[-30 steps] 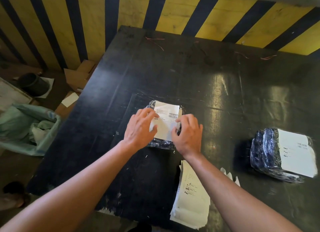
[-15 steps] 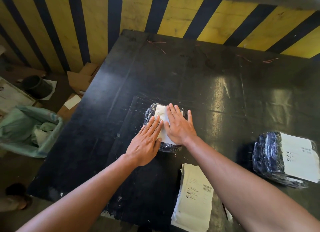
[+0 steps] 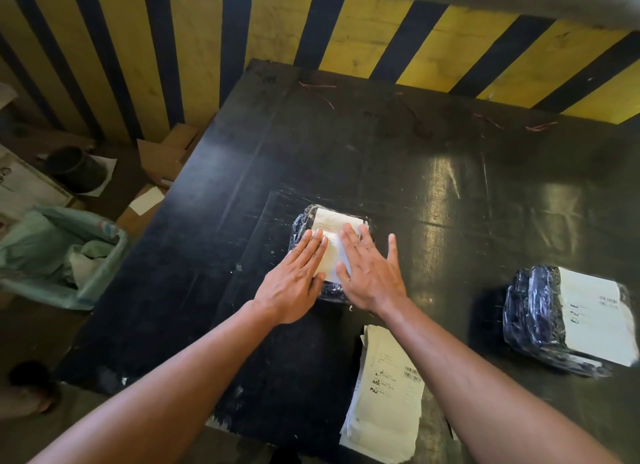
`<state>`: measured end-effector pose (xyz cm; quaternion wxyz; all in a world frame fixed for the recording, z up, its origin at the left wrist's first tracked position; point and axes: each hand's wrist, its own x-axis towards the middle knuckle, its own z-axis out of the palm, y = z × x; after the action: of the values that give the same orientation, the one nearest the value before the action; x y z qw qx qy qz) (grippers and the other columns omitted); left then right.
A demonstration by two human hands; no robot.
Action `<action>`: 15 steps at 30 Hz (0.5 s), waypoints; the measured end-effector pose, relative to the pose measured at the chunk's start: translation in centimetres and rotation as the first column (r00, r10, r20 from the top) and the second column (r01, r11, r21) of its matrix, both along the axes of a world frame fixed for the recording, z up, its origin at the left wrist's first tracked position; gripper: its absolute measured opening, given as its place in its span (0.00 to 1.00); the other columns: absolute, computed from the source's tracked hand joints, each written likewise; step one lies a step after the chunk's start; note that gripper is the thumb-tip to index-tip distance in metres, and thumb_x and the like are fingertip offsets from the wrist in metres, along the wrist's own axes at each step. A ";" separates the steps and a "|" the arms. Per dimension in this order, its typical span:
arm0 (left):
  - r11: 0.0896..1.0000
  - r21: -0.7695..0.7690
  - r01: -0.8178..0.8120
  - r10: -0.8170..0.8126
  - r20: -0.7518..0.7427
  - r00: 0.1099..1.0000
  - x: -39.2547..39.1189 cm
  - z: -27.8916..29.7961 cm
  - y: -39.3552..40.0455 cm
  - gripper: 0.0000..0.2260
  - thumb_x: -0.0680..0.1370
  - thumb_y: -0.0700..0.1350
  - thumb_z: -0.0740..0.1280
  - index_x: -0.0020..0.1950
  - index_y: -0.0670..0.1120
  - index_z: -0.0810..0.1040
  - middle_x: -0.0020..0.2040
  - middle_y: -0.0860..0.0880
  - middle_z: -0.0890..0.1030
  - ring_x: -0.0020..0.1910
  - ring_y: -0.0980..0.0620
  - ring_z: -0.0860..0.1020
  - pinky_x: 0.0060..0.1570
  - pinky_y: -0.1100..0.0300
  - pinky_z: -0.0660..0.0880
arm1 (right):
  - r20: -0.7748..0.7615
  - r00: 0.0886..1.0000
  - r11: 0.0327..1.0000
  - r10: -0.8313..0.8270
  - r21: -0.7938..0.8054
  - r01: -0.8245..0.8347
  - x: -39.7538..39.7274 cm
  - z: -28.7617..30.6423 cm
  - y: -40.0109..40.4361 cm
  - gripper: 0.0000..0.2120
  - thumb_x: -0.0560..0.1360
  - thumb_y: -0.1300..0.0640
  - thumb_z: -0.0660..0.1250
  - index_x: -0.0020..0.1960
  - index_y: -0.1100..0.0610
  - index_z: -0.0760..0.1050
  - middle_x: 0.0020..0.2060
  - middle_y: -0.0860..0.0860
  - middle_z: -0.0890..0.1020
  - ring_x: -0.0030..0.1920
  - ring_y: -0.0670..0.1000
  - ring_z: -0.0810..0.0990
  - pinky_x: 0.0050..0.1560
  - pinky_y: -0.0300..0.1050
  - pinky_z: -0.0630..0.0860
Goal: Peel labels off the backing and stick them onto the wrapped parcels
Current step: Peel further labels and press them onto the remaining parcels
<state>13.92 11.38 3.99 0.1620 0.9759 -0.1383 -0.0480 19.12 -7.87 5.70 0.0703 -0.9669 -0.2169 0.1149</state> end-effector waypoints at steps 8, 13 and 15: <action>0.999 -0.026 -0.027 0.026 -0.066 0.997 0.0 0.0 -0.2 0.30 0.87 0.56 0.44 0.85 0.46 0.40 0.85 0.49 0.37 0.82 0.54 0.32 0.81 0.59 0.36 | 0.014 0.999 0.999 -0.036 0.010 0.036 -0.9 0.9 -1.5 0.34 0.84 0.44 0.49 0.86 0.54 0.45 0.85 0.48 0.44 0.85 0.52 0.40 0.78 0.67 0.32; 1.000 -0.007 -0.007 0.006 -0.087 0.996 -0.1 -0.4 0.2 0.32 0.82 0.60 0.37 0.84 0.48 0.38 0.85 0.50 0.37 0.83 0.54 0.32 0.83 0.55 0.40 | -0.002 0.994 0.992 0.110 0.067 -0.109 -4.2 0.0 0.8 0.34 0.84 0.43 0.47 0.85 0.52 0.40 0.84 0.46 0.39 0.83 0.47 0.34 0.81 0.68 0.37; 1.000 -0.014 -0.020 0.019 -0.088 0.996 -0.2 -0.4 0.3 0.31 0.83 0.60 0.39 0.85 0.49 0.39 0.85 0.51 0.37 0.83 0.54 0.33 0.84 0.54 0.42 | 0.024 0.994 0.994 0.102 0.029 -0.103 -4.9 -0.1 -0.2 0.33 0.84 0.43 0.45 0.86 0.51 0.41 0.85 0.45 0.41 0.84 0.47 0.36 0.81 0.69 0.37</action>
<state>13.77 11.72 3.59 0.1756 0.9729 -0.1220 -0.0882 14.20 -8.12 5.55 0.0764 -0.9545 -0.2687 0.1043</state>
